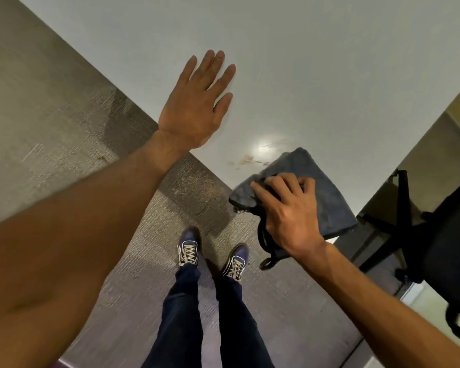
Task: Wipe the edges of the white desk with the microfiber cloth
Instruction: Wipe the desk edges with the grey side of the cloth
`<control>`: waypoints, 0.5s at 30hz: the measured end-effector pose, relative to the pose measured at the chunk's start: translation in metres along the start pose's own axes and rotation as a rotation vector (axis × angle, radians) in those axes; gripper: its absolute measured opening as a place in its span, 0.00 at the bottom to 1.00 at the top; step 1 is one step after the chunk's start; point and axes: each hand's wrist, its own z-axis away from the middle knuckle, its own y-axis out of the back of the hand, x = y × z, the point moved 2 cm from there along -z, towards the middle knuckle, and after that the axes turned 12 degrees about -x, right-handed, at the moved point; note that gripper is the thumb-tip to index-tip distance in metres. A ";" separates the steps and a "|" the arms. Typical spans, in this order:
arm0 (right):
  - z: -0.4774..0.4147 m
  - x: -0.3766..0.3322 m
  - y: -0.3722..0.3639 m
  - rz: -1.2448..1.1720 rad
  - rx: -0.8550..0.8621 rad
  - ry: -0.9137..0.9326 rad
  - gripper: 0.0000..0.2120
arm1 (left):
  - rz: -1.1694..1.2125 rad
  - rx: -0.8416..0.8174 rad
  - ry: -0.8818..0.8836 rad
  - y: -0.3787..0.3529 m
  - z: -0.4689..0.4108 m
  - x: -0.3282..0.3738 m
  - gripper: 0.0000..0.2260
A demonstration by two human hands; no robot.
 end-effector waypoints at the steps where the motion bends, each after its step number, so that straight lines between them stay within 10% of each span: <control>1: -0.002 -0.001 0.000 0.004 0.000 0.000 0.18 | -0.005 -0.002 0.014 0.000 0.000 0.001 0.24; 15: -0.024 -0.014 -0.003 -0.021 -0.017 0.013 0.15 | 0.012 -0.015 0.001 0.003 -0.001 -0.003 0.25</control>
